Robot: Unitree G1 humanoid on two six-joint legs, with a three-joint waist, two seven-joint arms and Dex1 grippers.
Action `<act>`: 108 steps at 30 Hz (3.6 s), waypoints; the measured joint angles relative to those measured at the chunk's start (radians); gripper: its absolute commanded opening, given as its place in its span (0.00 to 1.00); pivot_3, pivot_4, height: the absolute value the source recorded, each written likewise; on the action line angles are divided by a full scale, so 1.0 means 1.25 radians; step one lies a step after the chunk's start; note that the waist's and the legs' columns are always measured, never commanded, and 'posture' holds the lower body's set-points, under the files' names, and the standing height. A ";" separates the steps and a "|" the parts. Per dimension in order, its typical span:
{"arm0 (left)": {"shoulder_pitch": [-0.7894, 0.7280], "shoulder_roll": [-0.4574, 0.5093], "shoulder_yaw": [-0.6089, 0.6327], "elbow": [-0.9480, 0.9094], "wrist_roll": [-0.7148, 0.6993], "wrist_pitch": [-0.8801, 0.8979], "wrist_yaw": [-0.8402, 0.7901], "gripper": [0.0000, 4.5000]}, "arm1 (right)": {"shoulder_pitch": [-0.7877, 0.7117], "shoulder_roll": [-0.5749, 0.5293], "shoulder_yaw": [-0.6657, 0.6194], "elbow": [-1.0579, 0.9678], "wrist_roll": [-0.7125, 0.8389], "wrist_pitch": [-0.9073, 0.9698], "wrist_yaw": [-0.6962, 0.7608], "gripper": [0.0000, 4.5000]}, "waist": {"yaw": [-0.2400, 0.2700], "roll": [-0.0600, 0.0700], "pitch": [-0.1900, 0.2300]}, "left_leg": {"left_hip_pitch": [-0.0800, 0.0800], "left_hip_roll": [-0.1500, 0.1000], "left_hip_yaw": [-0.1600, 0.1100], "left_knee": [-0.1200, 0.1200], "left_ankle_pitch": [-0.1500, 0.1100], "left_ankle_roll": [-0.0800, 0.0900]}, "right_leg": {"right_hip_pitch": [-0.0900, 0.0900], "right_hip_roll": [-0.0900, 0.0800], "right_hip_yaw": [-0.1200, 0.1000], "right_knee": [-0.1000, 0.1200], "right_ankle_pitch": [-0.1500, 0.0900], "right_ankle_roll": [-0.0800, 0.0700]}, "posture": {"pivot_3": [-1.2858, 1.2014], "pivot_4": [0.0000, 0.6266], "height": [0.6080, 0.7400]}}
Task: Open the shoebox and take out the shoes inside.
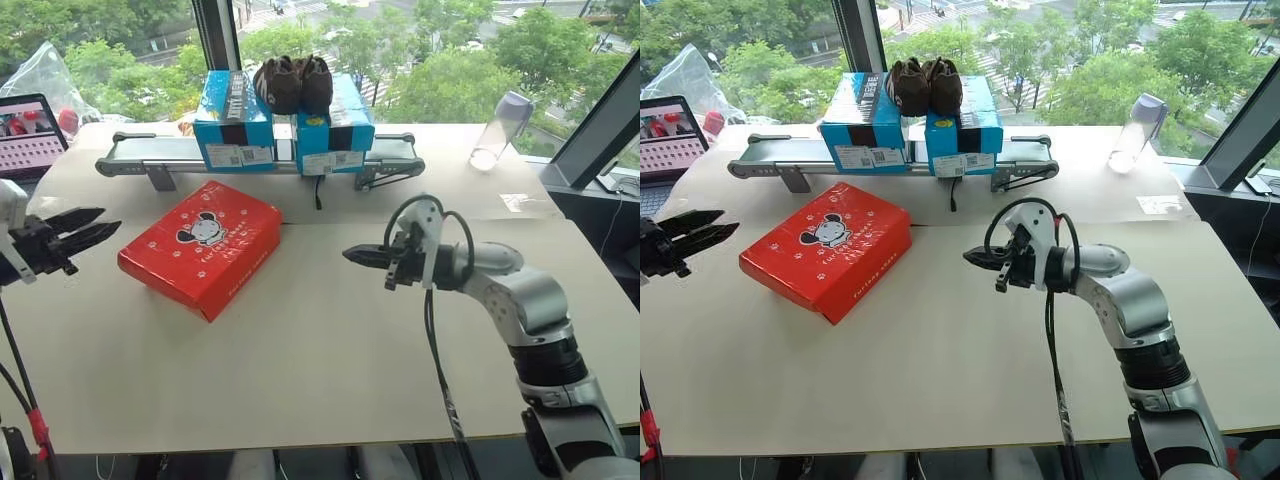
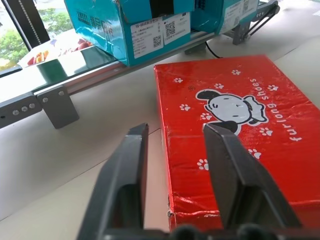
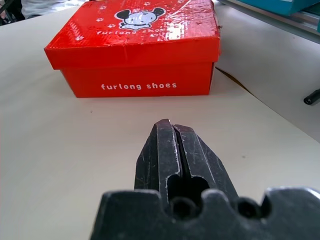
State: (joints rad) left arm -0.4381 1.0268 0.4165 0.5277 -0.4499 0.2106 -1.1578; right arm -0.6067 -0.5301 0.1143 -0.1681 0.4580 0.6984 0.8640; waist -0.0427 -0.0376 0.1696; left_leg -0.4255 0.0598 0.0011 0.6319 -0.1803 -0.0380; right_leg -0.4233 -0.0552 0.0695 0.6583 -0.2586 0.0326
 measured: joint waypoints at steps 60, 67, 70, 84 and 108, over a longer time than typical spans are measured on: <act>0.143 -0.363 -0.271 -0.328 0.179 -0.119 0.131 0.02 | 0.113 0.102 0.101 0.016 -0.203 0.083 -0.120 0.00 | 0.021 0.000 -0.001 | 0.001 -0.002 -0.002 0.004 0.000 0.000 | 0.002 -0.001 0.000 0.004 0.000 0.001 | 0.52 0.24 1.00; 0.252 -0.398 -0.292 -0.503 0.139 0.006 0.191 0.02 | 0.220 0.021 0.057 -0.170 -0.160 0.211 -0.125 0.00 | 0.020 0.000 -0.001 | 0.001 -0.002 -0.002 0.004 0.000 0.000 | 0.003 -0.001 0.000 0.004 -0.001 0.001 | 0.52 0.24 1.00; 0.288 -0.425 -0.281 -0.560 0.105 0.074 0.240 0.02 | 0.249 0.009 0.042 -0.188 -0.158 0.213 -0.132 0.00 | 0.020 0.000 -0.001 | 0.001 -0.002 -0.002 0.004 0.000 0.000 | 0.003 -0.001 0.000 0.004 -0.001 0.002 | 0.52 0.24 1.00; 0.258 -0.280 -0.142 -0.466 0.012 0.079 0.154 0.15 | 0.250 -0.152 -0.132 -0.079 -0.127 0.108 -0.067 0.00 | 0.019 0.000 -0.001 | 0.000 -0.002 -0.002 0.005 0.000 0.001 | 0.003 -0.001 0.001 0.002 -0.002 0.002 | 0.52 0.24 1.00; 0.177 0.183 0.065 -0.709 -0.365 0.517 -0.064 1.00 | 0.332 -0.280 -0.173 -0.105 -0.028 0.024 0.080 1.00 | 0.015 -0.001 0.001 | 0.000 -0.002 -0.001 0.005 -0.001 0.001 | 0.002 -0.002 0.001 0.001 -0.005 0.006 | 0.52 0.24 1.00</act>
State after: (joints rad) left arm -0.2172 1.2561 0.4980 -0.3582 -0.9057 0.8566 -1.2376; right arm -0.1919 -0.8800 -0.1019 -0.2987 0.4232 0.7289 0.9640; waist -0.0241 -0.0392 0.1711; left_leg -0.4253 0.0575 0.0002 0.6376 -0.1810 -0.0372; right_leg -0.4209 -0.0572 0.0704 0.6598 -0.2645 0.0401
